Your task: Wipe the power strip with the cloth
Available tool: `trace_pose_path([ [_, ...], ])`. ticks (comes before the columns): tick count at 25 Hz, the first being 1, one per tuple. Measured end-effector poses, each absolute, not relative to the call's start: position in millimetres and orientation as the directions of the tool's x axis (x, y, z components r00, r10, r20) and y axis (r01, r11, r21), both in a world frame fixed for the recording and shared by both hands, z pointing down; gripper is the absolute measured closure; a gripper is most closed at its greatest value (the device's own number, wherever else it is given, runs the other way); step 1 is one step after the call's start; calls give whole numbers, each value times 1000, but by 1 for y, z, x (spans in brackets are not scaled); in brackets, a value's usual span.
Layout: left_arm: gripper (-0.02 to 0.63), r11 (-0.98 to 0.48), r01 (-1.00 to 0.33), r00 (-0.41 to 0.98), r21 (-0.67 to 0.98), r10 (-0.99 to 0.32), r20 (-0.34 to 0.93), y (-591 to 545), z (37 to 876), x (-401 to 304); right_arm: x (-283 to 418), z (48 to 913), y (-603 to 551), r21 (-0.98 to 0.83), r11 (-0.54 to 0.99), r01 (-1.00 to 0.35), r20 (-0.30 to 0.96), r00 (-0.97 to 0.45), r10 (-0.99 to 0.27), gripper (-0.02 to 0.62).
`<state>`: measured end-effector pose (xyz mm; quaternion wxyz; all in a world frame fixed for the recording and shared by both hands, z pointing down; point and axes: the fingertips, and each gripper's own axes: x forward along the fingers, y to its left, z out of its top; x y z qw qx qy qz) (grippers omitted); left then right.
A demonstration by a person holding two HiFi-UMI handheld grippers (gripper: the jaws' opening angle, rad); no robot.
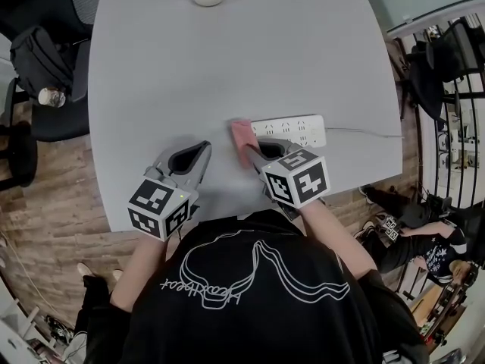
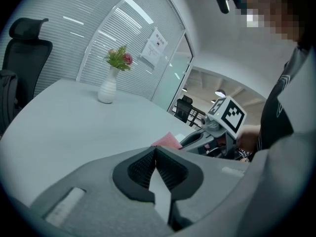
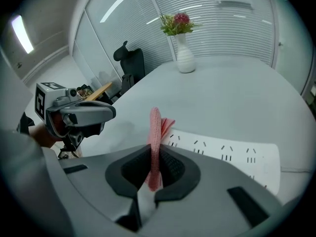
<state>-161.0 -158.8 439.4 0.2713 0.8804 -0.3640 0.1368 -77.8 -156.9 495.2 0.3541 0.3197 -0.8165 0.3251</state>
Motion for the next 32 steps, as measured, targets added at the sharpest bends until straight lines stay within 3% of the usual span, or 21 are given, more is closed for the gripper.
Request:
trace_pose_path([
  [14,595,-574,-720,692,389,-564,450,-150,444,-158,-51,500,-159,-282,523,-804,790,-505,-349,560],
  [32,595,-549,-700,715,458,-538,448,-150,455,-153,71,502,-180,-240,309,-920,807,-366,-464,558],
])
